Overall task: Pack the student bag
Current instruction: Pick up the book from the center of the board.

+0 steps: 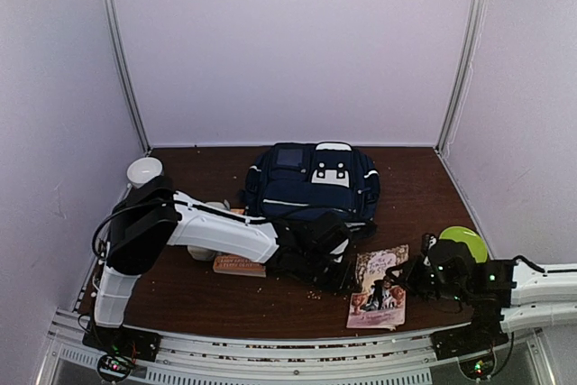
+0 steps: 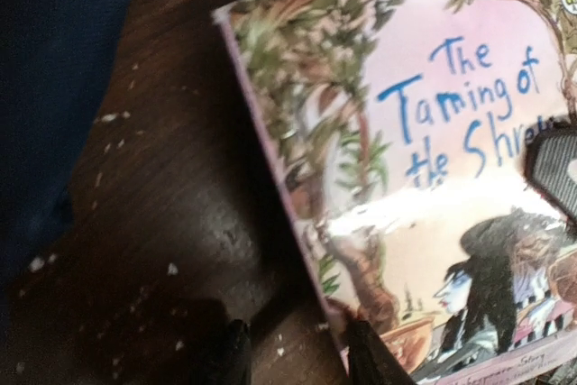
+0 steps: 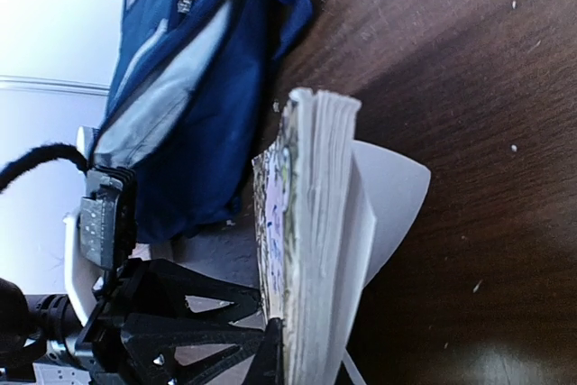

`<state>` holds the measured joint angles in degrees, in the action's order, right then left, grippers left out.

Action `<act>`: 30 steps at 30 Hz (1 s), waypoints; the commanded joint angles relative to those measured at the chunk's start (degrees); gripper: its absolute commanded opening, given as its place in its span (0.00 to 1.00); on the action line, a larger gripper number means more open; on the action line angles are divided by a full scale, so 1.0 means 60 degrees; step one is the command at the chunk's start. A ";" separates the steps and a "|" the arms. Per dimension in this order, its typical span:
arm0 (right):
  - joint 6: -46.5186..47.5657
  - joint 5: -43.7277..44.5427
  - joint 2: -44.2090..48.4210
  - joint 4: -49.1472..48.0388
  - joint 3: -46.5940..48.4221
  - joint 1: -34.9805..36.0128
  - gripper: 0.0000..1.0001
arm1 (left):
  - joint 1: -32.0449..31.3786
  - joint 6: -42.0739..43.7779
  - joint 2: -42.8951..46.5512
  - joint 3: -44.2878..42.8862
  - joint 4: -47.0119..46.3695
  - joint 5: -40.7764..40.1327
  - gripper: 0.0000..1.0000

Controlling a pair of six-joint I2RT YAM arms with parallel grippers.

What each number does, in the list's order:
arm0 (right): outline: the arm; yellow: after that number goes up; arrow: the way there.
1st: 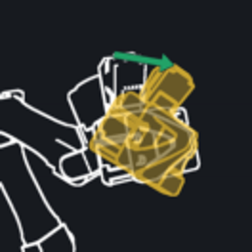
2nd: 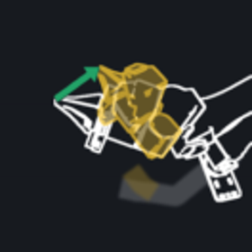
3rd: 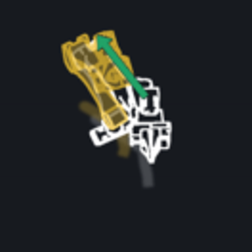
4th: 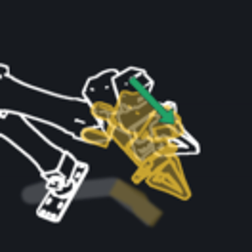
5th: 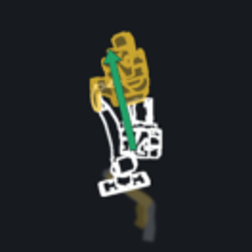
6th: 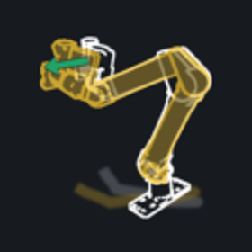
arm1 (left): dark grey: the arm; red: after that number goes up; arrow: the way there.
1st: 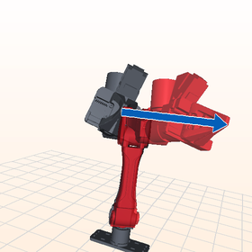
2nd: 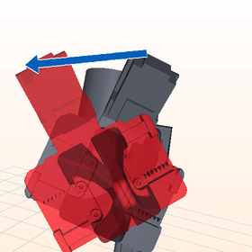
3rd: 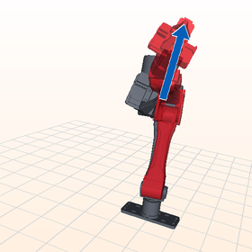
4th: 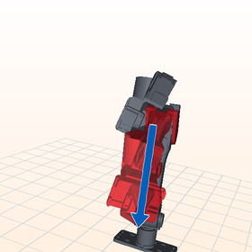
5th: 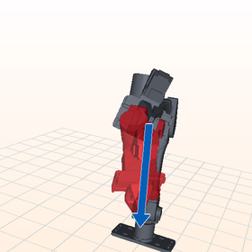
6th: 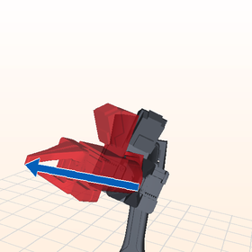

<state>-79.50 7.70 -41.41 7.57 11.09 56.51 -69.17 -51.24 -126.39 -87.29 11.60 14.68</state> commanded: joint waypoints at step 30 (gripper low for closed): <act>0.5268 -0.3844 0.0948 -0.3323 0.2590 0.0181 0.00 | 0.0877 -0.0089 0.6039 0.4364 -0.5599 0.1523 0.67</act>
<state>-49.34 -12.73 -35.11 -6.48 25.15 57.25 -64.27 -50.85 -89.32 -61.01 -14.41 19.31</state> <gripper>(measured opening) 0.036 0.764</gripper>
